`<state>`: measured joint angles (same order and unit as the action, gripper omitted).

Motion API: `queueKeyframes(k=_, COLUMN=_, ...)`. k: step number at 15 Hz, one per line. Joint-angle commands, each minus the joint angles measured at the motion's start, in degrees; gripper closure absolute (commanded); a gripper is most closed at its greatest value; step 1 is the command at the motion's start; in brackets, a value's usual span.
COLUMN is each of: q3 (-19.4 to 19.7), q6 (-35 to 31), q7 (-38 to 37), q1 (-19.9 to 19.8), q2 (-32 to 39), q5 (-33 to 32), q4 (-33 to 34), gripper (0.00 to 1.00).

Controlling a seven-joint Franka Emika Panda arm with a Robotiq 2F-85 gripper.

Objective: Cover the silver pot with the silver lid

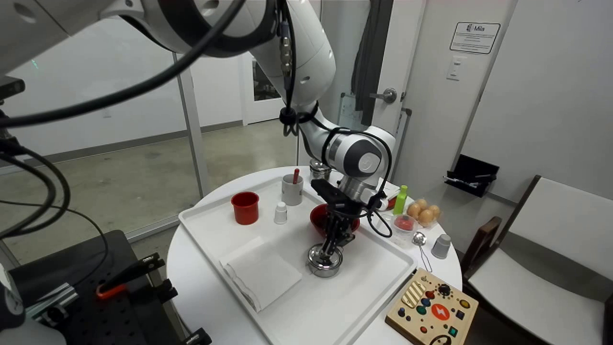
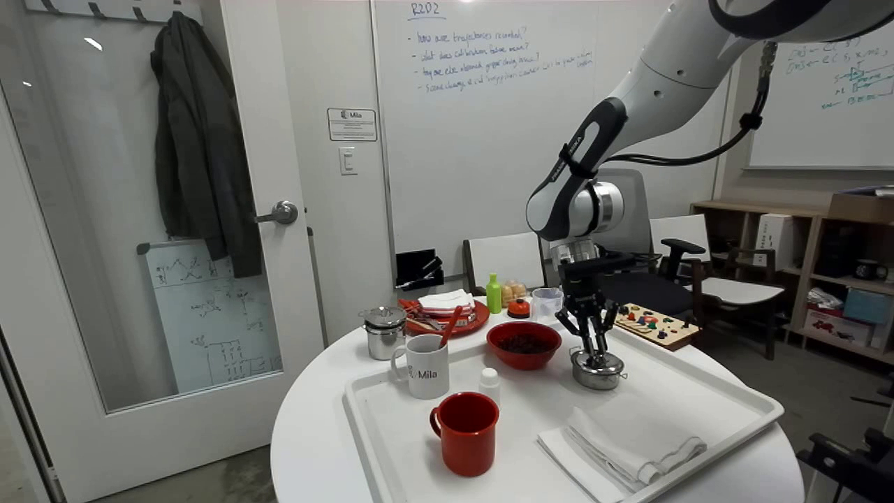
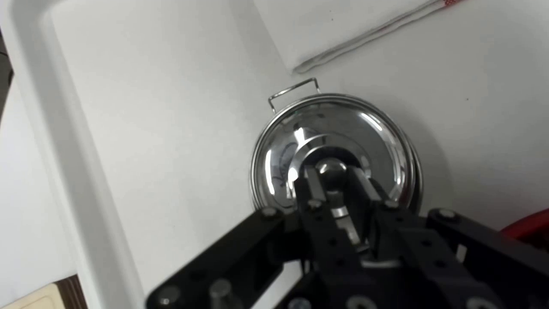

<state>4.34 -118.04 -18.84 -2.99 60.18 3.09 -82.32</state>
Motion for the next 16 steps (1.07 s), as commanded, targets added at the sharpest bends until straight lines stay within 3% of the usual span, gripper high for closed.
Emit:
queueKeyframes(k=1, q3=0.73, q6=-1.32, q7=-0.62, q1=0.8, q2=-1.29, q5=0.93, q4=-1.78, gripper=0.88)
queueKeyframes(k=9, q3=0.82, q6=-1.57, q7=-0.66, q1=0.91, q2=-0.89, q5=0.73, q4=-1.19, gripper=0.88)
queueKeyframes(k=10, q3=0.81, q6=-1.5, q7=-0.64, q1=0.9, q2=-0.86, q5=0.73, q4=-1.14, gripper=0.56)
queueKeyframes(k=11, q3=0.83, q6=-1.52, q7=-0.67, q1=0.92, q2=-0.86, q5=0.72, q4=-1.14, gripper=0.55)
queueKeyframes(k=16, q3=0.87, q6=-1.64, q7=-0.65, q1=0.88, q2=-1.01, q5=0.76, q4=-1.27, gripper=0.19)
